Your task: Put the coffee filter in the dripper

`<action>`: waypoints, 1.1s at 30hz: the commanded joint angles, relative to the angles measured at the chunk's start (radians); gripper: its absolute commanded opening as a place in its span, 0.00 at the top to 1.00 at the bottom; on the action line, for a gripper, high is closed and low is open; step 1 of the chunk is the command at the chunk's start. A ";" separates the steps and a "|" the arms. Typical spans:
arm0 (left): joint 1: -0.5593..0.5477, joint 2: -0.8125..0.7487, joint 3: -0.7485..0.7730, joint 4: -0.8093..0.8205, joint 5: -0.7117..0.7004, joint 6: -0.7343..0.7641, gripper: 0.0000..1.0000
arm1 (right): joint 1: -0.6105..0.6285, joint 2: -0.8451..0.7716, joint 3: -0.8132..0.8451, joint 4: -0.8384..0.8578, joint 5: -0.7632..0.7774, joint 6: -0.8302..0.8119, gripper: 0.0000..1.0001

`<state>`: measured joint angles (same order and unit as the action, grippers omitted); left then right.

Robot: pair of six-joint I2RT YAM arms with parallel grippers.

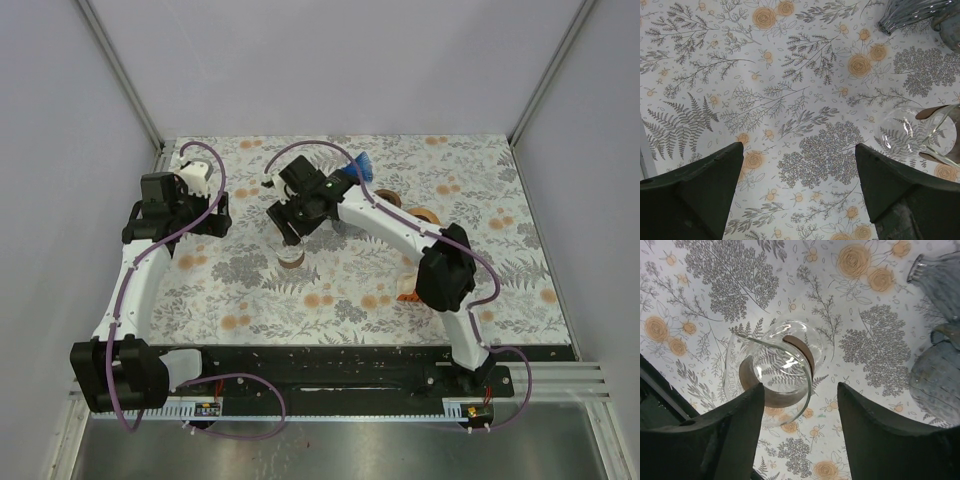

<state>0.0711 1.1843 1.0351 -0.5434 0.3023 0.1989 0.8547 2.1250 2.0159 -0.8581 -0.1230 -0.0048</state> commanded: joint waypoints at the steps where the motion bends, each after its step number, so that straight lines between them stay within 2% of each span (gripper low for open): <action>1: 0.007 -0.025 0.025 0.022 -0.003 0.016 0.03 | 0.003 -0.206 0.035 0.051 0.064 -0.064 0.28; 5: 0.009 -0.028 0.026 0.022 -0.006 0.016 0.03 | -0.067 -0.328 -0.043 0.103 0.172 -0.069 0.06; 10: 0.013 -0.035 0.019 0.022 -0.006 0.016 0.03 | -0.375 -0.430 -0.216 0.140 0.083 0.070 0.02; 13: 0.016 -0.037 0.020 0.022 0.001 0.014 0.03 | -0.528 -0.447 -0.343 0.192 0.097 0.126 0.03; 15: 0.019 -0.037 0.020 0.022 0.004 0.013 0.03 | -0.610 -0.438 -0.413 0.211 0.141 0.147 0.06; 19: 0.022 -0.037 0.019 0.022 0.014 0.011 0.03 | -0.698 -0.383 -0.517 0.248 0.157 0.160 0.33; 23: 0.024 -0.029 0.017 0.022 0.012 0.010 0.03 | -0.711 -0.297 -0.542 0.243 0.166 0.161 0.35; 26: 0.025 -0.031 0.017 0.023 0.008 0.011 0.03 | -0.711 -0.255 -0.539 0.228 0.180 0.164 0.43; 29: 0.030 -0.034 0.014 0.022 0.004 0.013 0.03 | -0.712 -0.235 -0.542 0.225 0.221 0.160 0.43; 33: 0.035 -0.032 0.014 0.022 0.008 0.013 0.03 | -0.730 -0.206 -0.533 0.228 0.241 0.147 0.59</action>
<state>0.0963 1.1721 1.0351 -0.5438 0.3050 0.2062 0.1368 1.8980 1.4635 -0.6502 0.0696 0.1444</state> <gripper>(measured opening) 0.970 0.466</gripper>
